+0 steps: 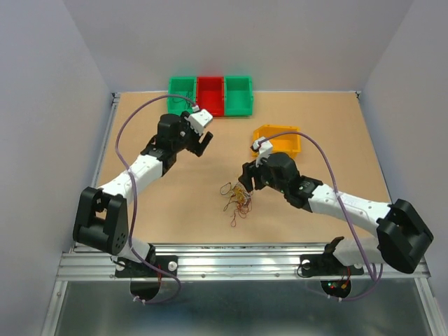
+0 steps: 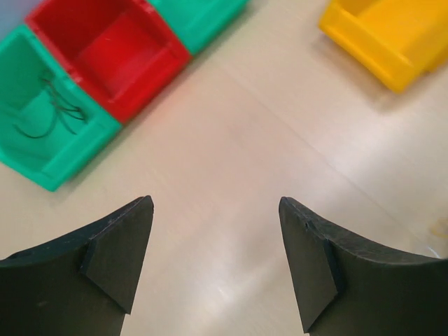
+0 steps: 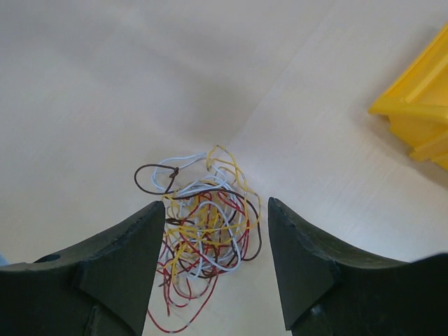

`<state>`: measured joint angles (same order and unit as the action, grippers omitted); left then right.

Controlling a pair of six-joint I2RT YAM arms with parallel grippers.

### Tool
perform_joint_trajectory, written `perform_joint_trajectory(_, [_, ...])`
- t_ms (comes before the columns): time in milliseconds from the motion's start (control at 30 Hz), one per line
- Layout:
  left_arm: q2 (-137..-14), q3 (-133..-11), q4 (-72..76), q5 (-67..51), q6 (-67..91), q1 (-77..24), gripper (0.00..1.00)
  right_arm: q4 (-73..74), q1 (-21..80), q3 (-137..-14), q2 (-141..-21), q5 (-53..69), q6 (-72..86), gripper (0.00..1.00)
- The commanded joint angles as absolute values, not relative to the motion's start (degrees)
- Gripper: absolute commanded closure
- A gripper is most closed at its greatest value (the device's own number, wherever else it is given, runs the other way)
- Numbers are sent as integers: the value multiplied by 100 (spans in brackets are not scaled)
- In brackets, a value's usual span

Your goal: Untangle the cables

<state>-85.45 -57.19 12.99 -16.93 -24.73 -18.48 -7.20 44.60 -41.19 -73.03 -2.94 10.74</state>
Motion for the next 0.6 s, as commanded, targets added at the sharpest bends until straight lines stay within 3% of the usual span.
perform_joint_trajectory(0, [-8025, -5073, 1090, -2293, -2575, -2047, 16, -755, 4456, -4596, -7742, -351, 949, 36])
perform_joint_trajectory(167, [-7611, -4474, 1230, -2513, -2558, -2381, 16, -1072, 4465, -4869, -8304, -273, 888, 41])
perform_joint_trajectory(433, [-8051, -4333, 1011, -3181, -2856, -2558, 21, -1248, 4456, -5177, -8859, -492, 896, 53])
perform_joint_trajectory(533, [-8042, -4289, 993, -3331, -2962, -2671, 22, -1388, 4456, -5159, -8886, -536, 888, 64])
perform_joint_trajectory(567, [-8033, -4289, 976, -3322, -3014, -2698, 22, -1432, 4456, -5142, -8877, -519, 879, 75])
